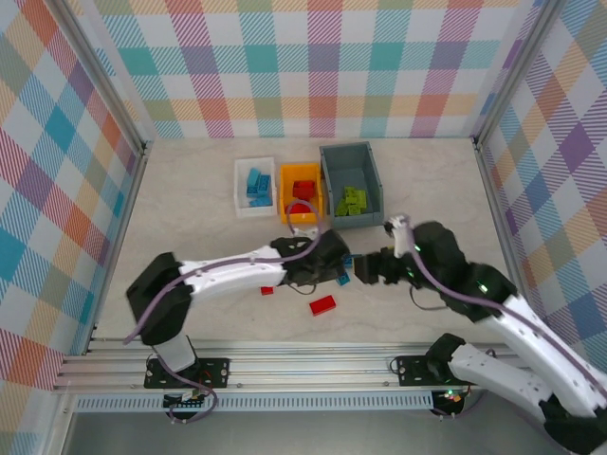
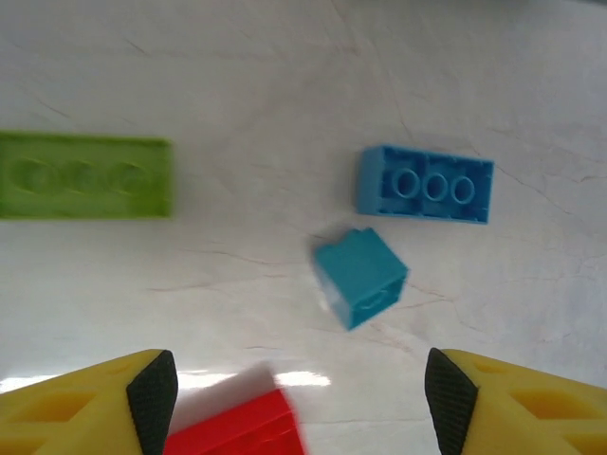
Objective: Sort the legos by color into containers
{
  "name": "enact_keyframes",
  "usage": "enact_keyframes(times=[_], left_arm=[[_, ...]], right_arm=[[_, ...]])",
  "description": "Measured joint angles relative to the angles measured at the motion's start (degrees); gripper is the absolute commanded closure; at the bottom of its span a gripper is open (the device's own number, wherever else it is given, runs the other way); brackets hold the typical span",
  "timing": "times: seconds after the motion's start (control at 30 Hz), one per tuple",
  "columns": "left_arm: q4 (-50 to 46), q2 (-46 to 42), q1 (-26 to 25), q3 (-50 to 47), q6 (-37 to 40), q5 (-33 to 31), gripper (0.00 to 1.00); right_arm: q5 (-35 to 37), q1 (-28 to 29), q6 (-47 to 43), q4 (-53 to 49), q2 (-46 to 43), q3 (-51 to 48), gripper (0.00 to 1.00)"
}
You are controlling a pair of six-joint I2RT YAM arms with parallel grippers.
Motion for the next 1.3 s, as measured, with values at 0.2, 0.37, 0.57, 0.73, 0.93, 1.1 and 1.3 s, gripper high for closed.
enact_keyframes(times=[0.2,0.37,0.57,0.73,0.93,1.1,1.3], left_arm=[[0.0,10.84,-2.1,6.84,-6.47,-0.28,0.26],[-0.66,16.06,-2.23,11.98,-8.94,-1.73,0.26],[-2.45,19.08,-1.97,15.1,-10.12,-4.24,0.37],[-3.41,21.9,-1.57,16.09,-10.32,-4.52,0.45],[-4.24,21.99,-1.57,16.17,-10.12,-4.96,0.63],[-3.67,20.87,-1.57,14.8,-9.09,-6.38,0.73],[-5.44,10.51,-0.68,8.7,-6.25,-9.16,0.74]], right_arm=[[-4.0,0.0,-0.28,-6.91,-12.28,-0.2,0.14],[-4.35,0.0,0.81,-9.49,-11.21,-0.2,0.16],[-4.7,0.0,1.22,-9.07,-9.55,-0.22,0.16],[-4.72,0.0,1.64,-8.98,-9.03,-0.22,0.16],[-4.72,0.0,2.23,-8.55,-8.7,-0.28,0.17],[-4.79,0.0,2.25,-7.5,-6.97,-0.33,0.18],[-6.75,0.22,1.49,-4.07,-3.85,-0.33,0.22]])
